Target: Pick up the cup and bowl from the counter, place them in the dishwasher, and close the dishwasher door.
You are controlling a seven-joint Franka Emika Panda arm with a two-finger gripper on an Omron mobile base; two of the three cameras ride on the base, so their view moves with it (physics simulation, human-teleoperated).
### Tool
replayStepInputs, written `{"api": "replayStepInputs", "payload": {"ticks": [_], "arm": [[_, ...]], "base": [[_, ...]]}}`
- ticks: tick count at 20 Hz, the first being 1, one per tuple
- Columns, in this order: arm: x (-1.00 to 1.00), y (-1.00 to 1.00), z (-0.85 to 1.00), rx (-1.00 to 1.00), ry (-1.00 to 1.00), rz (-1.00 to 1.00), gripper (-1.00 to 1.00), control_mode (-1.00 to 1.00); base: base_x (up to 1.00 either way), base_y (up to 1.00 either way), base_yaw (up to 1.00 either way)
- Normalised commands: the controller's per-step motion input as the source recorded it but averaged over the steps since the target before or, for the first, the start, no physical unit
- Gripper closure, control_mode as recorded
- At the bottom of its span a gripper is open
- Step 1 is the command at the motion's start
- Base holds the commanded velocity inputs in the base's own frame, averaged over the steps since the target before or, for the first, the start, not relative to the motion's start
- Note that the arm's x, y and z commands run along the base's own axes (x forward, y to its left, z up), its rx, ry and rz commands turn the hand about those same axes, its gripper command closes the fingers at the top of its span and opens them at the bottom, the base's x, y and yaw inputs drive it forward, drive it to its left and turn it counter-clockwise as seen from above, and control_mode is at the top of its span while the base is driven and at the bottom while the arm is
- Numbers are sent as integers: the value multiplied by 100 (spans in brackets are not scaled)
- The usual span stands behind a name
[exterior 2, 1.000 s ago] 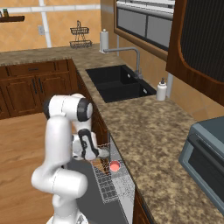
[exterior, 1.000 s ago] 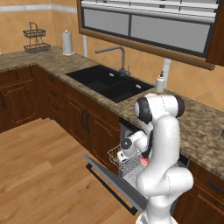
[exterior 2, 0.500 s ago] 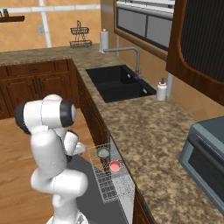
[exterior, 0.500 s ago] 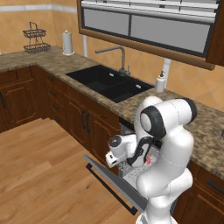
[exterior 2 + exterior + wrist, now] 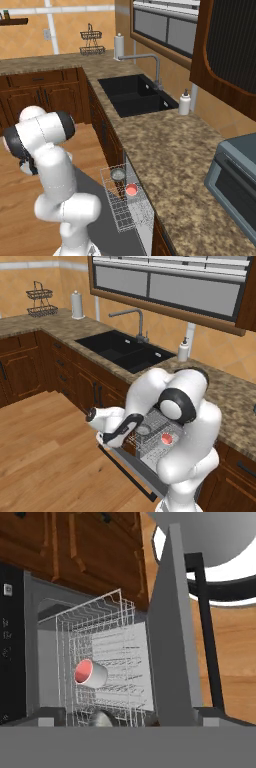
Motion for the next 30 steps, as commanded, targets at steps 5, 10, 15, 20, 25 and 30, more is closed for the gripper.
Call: {"api": "replayStepInputs", "payload": {"ticks": [5,10,15,20,25,30], "arm": [[-46,100,-10,-51,0,0,-100,-100],[-15,71,-58,-48,0,0,-100,-100],[-1,26,-80,-37,-9,0,-100,-100],[0,1,-76,-31,-22,-1,-100,-100],[18,-3,-62,-23,-20,-5,-100,-100],[34,-1,-50,-9,-11,-5,-100,-100]], "base": [[0,0,0],[0,0,0],[0,0,0],[0,0,0],[0,0,0],[0,0,0]]}}
